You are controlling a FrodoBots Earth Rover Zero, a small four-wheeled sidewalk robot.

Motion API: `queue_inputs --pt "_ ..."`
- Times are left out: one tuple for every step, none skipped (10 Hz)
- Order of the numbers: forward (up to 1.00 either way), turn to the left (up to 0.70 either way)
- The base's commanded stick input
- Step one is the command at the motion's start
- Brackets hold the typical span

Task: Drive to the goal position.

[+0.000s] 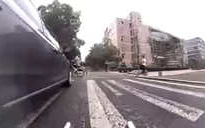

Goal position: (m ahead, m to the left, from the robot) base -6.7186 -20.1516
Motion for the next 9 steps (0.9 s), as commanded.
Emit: queue_inputs --pt "0.45 -0.27" --pt "0.45 -0.27" --pt "0.45 -0.27" --pt "0.45 -0.27" --pt "0.45 -0.27" --pt "0.45 -0.27" --pt "0.45 -0.27" --pt "0.45 -0.27" --pt "0.45 -0.27"
